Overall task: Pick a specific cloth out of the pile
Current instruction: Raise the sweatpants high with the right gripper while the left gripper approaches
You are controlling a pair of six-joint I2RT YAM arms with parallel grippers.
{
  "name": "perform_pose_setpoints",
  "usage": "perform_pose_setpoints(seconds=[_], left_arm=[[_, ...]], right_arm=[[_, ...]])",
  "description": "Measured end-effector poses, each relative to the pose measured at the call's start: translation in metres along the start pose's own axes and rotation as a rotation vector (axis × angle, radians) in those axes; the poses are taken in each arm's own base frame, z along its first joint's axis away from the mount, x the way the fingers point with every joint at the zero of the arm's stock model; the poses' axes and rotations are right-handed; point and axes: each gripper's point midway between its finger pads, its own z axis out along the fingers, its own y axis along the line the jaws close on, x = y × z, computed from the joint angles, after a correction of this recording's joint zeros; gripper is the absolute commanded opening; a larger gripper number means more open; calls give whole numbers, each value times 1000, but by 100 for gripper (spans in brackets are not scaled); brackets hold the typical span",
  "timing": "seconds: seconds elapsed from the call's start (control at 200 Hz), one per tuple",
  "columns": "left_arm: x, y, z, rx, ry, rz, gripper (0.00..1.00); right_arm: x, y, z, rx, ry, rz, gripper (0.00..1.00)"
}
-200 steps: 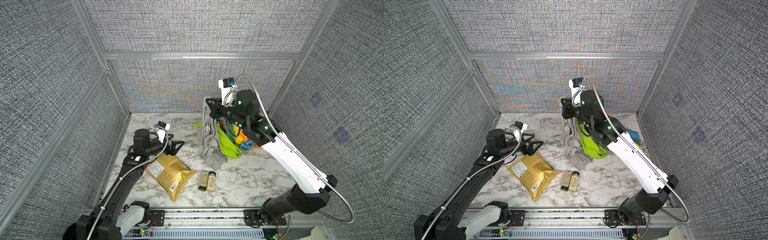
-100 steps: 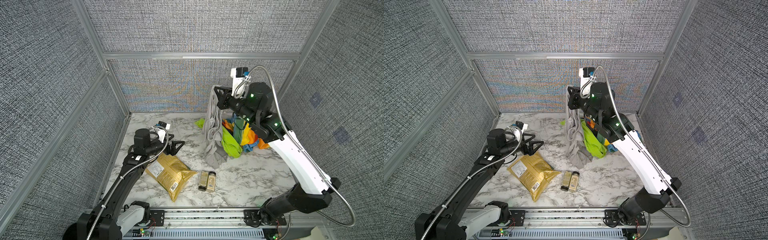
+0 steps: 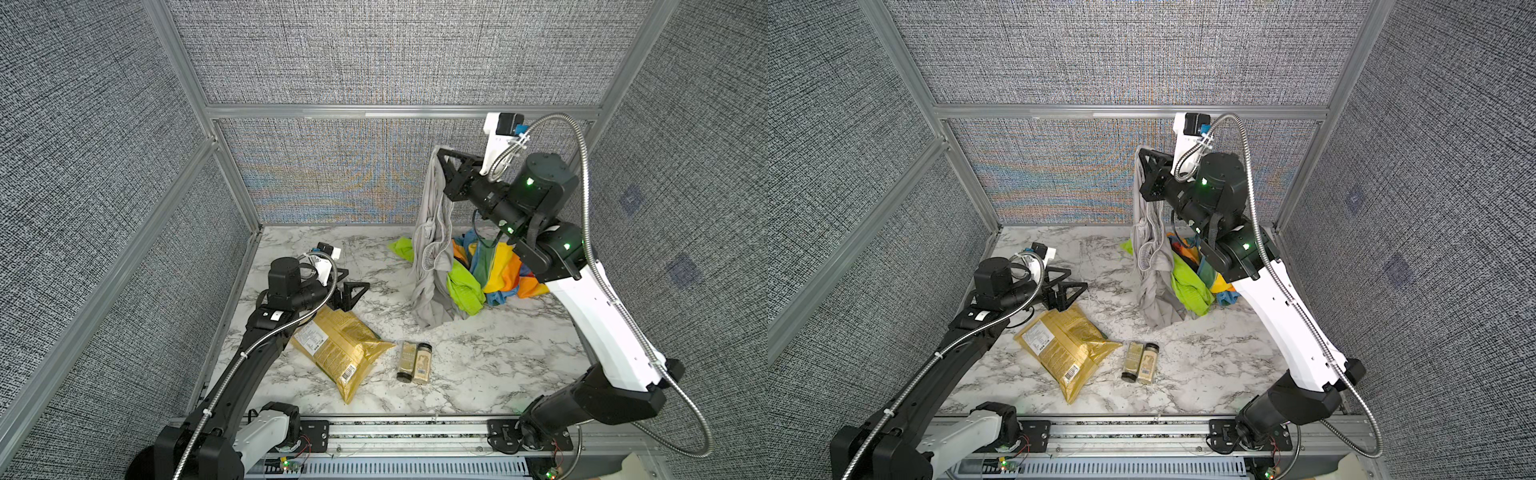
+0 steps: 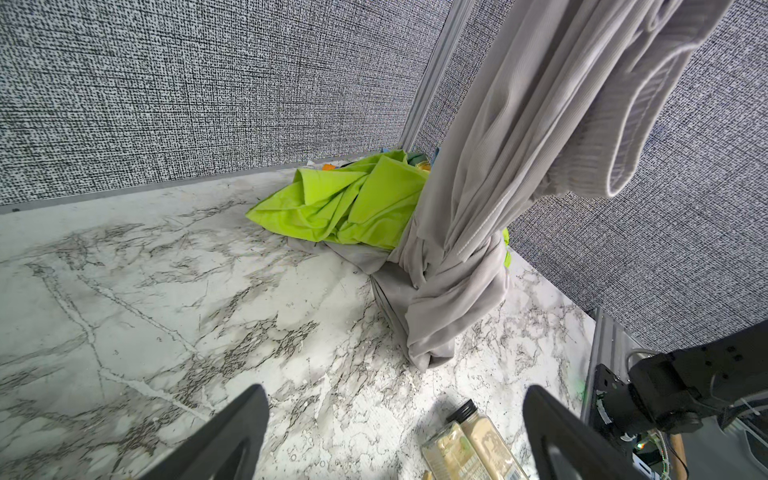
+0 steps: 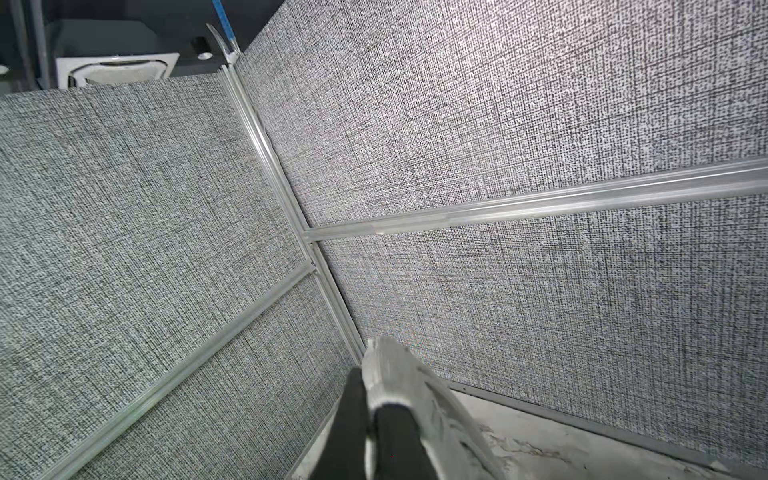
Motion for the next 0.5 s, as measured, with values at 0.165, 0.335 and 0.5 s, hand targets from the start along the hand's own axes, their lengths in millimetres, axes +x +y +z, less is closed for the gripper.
perform_pose_setpoints(seconds=[0.165,0.335,0.5], left_arm=[[0,-1,0,2,0,1,98],[-1,-2,-1,6,-3,0,98],[-1,-3,-1,9,-3,1,96]], right_arm=[[-10,7,5,-58,-13,33,5],[-16,19,11,-149,-1,68,5],[-21,36,16,-249,8,81,5]])
